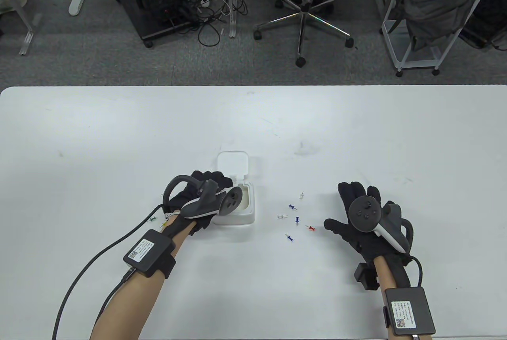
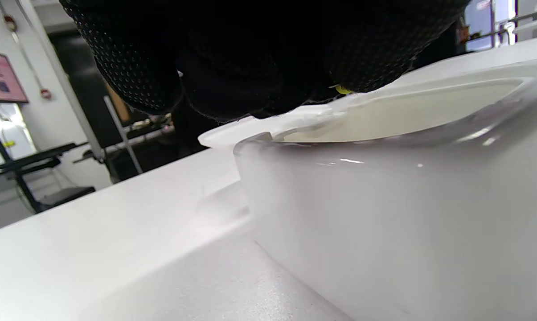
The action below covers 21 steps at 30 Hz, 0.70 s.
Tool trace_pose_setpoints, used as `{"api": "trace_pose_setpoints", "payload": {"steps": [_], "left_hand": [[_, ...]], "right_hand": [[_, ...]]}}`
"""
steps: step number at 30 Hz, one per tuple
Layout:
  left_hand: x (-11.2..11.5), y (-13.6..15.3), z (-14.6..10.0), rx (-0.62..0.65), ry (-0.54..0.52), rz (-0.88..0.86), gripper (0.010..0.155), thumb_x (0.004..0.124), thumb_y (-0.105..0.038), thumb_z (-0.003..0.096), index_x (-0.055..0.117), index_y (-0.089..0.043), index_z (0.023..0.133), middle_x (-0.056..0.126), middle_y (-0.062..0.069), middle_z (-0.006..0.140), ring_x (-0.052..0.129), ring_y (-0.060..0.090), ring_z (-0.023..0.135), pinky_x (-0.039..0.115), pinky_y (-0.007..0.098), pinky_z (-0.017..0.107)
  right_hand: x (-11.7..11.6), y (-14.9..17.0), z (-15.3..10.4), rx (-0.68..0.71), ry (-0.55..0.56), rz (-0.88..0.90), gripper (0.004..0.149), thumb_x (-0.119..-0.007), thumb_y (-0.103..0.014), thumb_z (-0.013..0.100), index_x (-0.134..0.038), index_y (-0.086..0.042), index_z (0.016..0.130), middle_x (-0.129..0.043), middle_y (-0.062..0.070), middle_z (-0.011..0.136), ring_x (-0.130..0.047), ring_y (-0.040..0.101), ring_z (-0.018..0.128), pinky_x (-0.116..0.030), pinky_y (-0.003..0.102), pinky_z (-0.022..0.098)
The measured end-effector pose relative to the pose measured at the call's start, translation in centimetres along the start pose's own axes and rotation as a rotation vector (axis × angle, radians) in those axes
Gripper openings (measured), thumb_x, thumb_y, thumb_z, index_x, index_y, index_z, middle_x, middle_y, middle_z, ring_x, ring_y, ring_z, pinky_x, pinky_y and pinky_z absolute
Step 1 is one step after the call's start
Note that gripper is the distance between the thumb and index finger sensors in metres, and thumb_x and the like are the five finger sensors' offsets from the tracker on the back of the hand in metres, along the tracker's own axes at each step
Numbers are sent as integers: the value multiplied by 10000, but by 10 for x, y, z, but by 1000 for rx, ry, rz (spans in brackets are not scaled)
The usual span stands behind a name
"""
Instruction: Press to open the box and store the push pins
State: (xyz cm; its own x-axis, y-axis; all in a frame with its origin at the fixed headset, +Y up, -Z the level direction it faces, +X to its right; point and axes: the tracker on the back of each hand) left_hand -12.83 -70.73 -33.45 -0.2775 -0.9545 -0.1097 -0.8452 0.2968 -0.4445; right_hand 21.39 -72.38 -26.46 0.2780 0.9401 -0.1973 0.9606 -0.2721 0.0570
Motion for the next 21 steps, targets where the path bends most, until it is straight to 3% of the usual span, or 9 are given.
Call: {"api": "trace_pose_setpoints", "payload": {"steps": [3,12,21], "left_hand": [[2,1,1,-1,30,-22,502,762,-489,484,773,-329,959,878,-77,956,985,124,676,816,466,716],[3,21,-6,-50,12,-5,513,742,-498,490,764,-319,970,873,-64,963,987,124,680,818,463,711],[22,56,-23,-120,55,36,505,742,-494,491,774,-319,963,882,-62,955,993,123,673,824,461,705]], "right_hand": [[0,0,0,4,0,-4,908,-642,-669,399,-191,-319,1106,-225,104,1276,-204,517,1138,-210,803,707],[0,-1,0,5,-3,-1,907,-642,-668,401,-192,-318,1106,-226,101,1277,-204,518,1138,-210,804,706],[-1,-1,0,8,-6,-5,905,-643,-666,402,-195,-317,1107,-228,107,1277,-206,520,1137,-212,803,706]]}}
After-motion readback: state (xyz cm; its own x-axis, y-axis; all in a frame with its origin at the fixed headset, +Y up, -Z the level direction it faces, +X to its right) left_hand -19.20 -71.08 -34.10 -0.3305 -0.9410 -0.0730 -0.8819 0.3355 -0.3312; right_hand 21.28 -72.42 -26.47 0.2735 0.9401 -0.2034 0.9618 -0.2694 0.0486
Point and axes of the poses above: the tracker on the back of each hand, its own y axis roughly to the little-finger side, its own z axis roughly from the wrist to the fingertips, x = y × z
